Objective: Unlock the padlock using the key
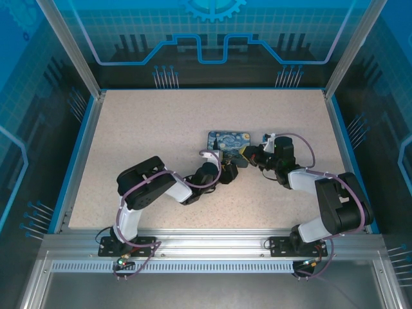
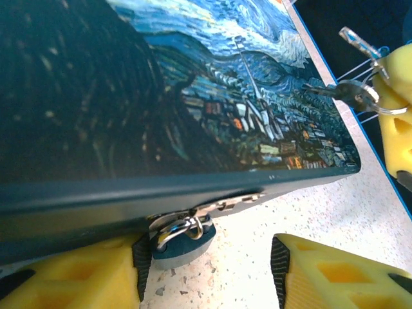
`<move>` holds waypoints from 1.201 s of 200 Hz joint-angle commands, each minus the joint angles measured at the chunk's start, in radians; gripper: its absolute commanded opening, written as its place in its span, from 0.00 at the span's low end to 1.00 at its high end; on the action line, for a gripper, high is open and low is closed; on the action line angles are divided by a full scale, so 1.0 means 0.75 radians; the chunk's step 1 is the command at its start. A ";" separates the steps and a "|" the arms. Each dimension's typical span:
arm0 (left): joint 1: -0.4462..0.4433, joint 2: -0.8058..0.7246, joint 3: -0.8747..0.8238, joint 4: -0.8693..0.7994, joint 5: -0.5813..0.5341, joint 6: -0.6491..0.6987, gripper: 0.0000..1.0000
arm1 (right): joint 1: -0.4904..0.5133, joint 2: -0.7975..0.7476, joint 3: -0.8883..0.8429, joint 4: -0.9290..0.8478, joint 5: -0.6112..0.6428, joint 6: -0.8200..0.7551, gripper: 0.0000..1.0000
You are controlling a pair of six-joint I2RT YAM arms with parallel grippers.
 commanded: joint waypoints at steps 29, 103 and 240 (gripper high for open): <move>-0.049 0.036 0.054 -0.147 -0.128 0.000 0.47 | -0.014 0.028 0.025 0.025 0.004 0.009 0.00; -0.054 0.069 0.122 -0.157 -0.128 0.012 0.36 | -0.014 0.038 0.022 0.032 0.006 0.015 0.00; -0.054 0.122 0.069 0.174 -0.089 -0.231 0.47 | -0.017 0.056 0.021 0.038 0.007 0.016 0.00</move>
